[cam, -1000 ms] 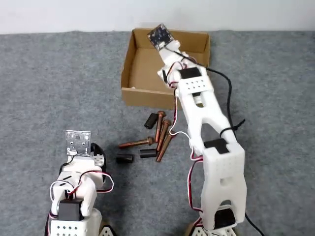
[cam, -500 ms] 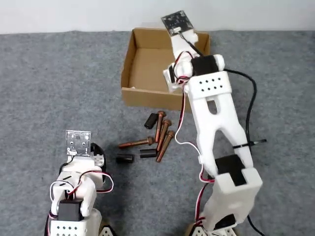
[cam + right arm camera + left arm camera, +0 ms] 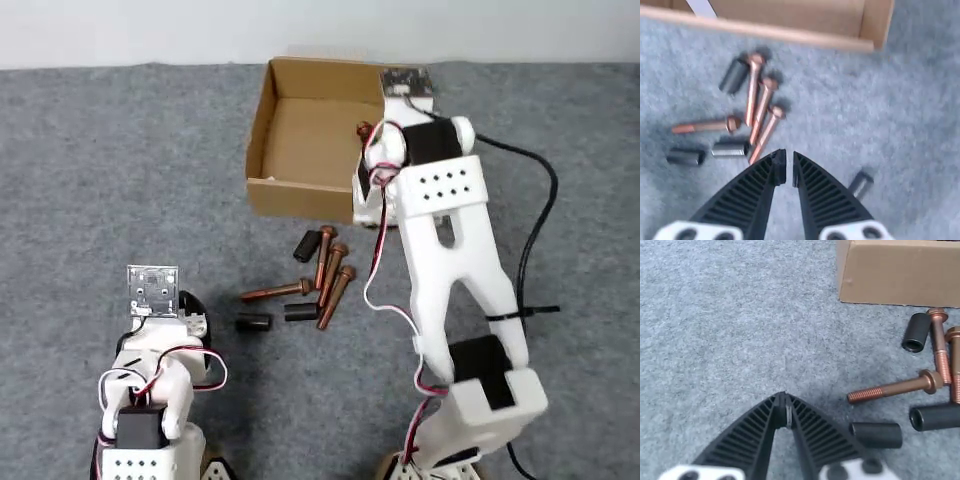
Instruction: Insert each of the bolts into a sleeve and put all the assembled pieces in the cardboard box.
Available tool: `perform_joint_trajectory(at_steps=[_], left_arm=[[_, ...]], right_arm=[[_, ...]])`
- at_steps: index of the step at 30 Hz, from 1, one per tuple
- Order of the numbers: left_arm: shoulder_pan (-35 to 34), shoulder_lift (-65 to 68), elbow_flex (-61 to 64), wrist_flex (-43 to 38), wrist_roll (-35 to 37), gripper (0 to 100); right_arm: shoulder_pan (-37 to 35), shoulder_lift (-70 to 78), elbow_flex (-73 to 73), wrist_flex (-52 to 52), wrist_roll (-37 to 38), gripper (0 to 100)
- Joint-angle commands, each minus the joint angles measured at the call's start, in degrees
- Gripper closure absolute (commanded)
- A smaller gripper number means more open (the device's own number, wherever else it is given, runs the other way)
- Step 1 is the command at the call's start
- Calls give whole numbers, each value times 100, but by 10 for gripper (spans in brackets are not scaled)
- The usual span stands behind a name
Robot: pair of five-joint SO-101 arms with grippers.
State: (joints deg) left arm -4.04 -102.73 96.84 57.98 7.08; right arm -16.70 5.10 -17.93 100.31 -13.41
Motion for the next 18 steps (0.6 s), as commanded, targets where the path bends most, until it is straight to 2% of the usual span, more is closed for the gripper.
perform_joint_trajectory(at_steps=[1,9,15,18], left_arm=[[-26,9,-31,26,-35,995],[-26,9,-31,26,-35,995],[-26,9,-31,26,-35,995],[-26,9,-31,26,-35,995]], right_arm=[[101,-884,1073,259,-281,989],[92,-2334,3429,127,-870,980],[101,-2563,4580,-655,-870,797],[110,-2554,5002,-1174,-862,779]])
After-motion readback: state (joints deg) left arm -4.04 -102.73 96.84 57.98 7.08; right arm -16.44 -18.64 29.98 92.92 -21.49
